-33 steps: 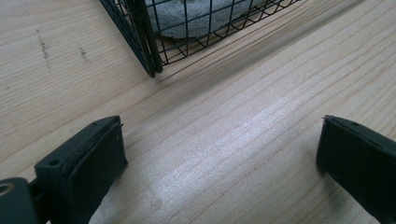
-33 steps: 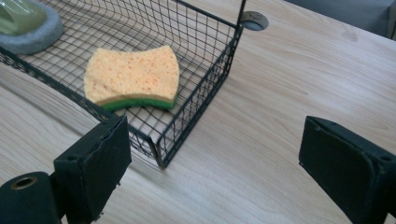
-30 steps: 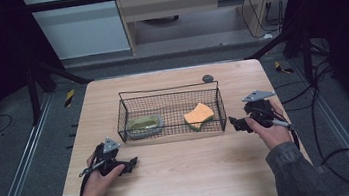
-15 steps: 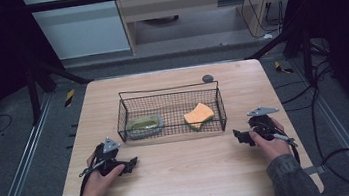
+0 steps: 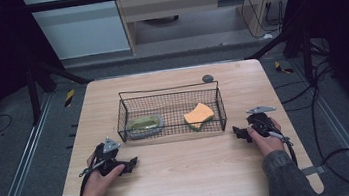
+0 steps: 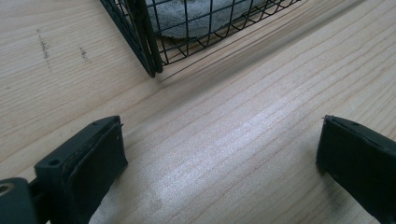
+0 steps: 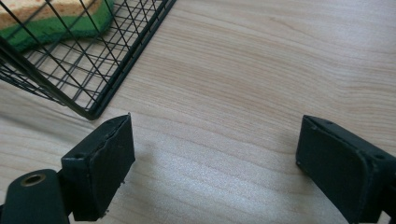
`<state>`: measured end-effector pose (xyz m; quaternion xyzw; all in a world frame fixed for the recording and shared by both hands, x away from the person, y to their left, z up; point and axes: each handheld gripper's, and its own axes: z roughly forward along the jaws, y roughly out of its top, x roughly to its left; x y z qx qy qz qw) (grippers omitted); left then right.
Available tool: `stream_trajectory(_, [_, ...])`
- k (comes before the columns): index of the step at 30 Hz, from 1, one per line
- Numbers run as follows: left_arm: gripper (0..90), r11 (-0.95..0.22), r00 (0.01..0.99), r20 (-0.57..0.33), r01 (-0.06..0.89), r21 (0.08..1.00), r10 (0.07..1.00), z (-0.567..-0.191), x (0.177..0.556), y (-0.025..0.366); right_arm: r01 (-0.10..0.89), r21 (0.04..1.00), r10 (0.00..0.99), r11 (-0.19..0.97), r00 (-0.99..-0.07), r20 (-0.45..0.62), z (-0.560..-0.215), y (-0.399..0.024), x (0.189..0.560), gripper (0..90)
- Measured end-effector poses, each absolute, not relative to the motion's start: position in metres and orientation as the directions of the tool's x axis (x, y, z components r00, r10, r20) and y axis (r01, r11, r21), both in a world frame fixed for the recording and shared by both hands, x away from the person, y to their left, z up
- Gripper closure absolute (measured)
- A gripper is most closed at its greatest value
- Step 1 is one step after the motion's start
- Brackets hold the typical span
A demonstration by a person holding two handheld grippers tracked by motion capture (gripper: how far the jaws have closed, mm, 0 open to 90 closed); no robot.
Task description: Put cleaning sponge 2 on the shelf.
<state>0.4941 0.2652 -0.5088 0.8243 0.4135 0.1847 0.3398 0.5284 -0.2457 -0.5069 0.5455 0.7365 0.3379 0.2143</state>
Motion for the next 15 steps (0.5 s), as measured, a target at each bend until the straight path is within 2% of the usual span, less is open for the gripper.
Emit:
stream_trajectory(5, [0.1, -0.428, 0.59, 0.024, 0.556, 0.713, 0.807, -0.509, 0.494, 0.265, 0.645, 0.743, 0.954, 0.178, -0.298, 0.03, -0.51, -0.243, 0.529, 9.6])
stream_trajectory(8, [0.0, -0.427, 0.59, 0.024, 0.556, 0.713, 0.807, -0.509, 0.494, 0.265, 0.64, 0.737, 0.951, 0.216, -0.309, -0.011, -0.512, -0.238, 0.528, 6.6])
stream_trajectory(15, [0.0, -0.43, 0.591, 0.026, 0.555, 0.712, 0.806, -0.509, 0.494, 0.265, 0.657, 0.731, 0.964, 0.185, -0.265, -0.006, -0.512, -0.235, 0.527, 3.7])
